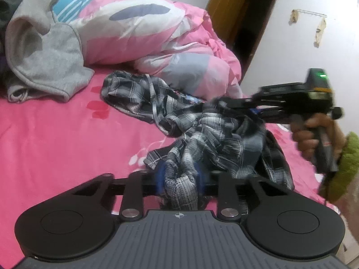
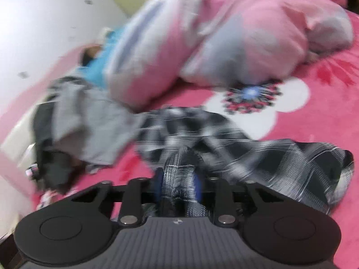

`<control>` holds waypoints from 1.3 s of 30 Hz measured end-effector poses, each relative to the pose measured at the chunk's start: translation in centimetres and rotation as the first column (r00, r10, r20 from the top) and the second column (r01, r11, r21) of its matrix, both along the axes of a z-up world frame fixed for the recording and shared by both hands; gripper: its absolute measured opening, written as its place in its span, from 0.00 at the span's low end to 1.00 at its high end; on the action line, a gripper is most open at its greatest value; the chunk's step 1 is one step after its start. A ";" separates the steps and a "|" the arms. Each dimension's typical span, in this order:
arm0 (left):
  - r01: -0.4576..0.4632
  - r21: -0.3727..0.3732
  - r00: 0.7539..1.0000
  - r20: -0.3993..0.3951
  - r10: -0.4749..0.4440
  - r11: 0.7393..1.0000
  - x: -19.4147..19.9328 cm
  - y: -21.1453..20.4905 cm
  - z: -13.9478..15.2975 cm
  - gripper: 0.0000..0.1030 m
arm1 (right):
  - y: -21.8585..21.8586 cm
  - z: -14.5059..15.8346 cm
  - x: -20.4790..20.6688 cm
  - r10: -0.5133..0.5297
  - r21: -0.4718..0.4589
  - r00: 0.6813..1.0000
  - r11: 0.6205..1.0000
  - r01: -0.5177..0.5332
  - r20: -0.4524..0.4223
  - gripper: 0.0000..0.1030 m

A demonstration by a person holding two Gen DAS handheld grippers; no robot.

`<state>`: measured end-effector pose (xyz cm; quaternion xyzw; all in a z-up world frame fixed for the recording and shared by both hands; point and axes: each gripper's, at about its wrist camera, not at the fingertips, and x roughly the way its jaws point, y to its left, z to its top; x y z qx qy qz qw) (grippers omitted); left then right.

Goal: Fold clothes

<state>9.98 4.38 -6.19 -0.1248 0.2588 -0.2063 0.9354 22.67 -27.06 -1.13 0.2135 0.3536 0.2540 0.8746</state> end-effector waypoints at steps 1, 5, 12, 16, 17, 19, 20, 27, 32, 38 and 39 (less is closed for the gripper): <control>-0.001 -0.003 1.000 0.003 0.001 1.000 -0.1 0.2 0.0 0.18 | -0.1 0.5 -1.2 0.020 0.028 1.000 0.999 -0.020 0.006 0.13; -0.019 -0.026 1.000 0.004 0.019 0.999 -0.6 1.2 0.1 0.14 | -0.4 2.0 -6.6 0.085 0.107 0.995 0.990 -0.089 0.044 0.10; -0.117 -0.069 0.993 -0.017 0.116 0.991 -1.9 4.4 -0.2 0.13 | 3.5 1.4 -18.7 0.344 0.042 0.931 0.935 -0.351 0.126 0.09; -0.174 -0.085 0.984 -0.038 0.172 0.981 -2.0 6.1 -0.4 0.13 | 7.0 -2.0 -22.5 0.416 -0.108 0.908 0.906 -0.410 0.048 0.09; -0.184 -0.085 0.983 -0.038 0.182 0.979 -2.1 6.3 -0.4 0.13 | 7.7 -2.8 -23.0 0.413 -0.148 0.910 0.903 -0.404 0.035 0.09; -0.195 -0.076 0.980 -0.040 0.193 0.978 -2.2 6.5 -0.4 0.14 | 8.6 -3.7 -23.6 0.399 -0.203 0.916 0.900 -0.385 0.032 0.09; -0.202 -0.073 0.979 -0.042 0.199 0.977 -2.4 6.6 -0.4 0.16 | 8.7 -3.8 -23.8 0.395 -0.212 0.918 0.901 -0.379 0.041 0.09; -0.288 -0.132 0.957 -0.079 0.280 0.948 -4.5 8.9 0.1 0.39 | 8.8 -4.0 -23.8 0.368 -0.247 0.928 0.906 -0.343 0.061 0.12; -0.237 -0.165 0.969 -0.110 0.221 0.957 -6.5 9.2 1.0 0.50 | 7.3 -3.5 -24.7 0.305 -0.185 0.950 0.939 -0.289 0.064 0.22; -0.051 -0.268 0.978 -0.208 -0.006 0.962 -8.1 6.8 0.4 0.63 | 4.1 -2.3 -25.6 0.186 -0.018 0.978 0.983 -0.185 0.090 0.48; -0.026 -0.284 0.976 -0.217 -0.037 0.958 -8.3 6.3 0.2 0.66 | 3.5 -2.2 -25.7 0.162 0.012 0.982 0.986 -0.164 0.098 0.48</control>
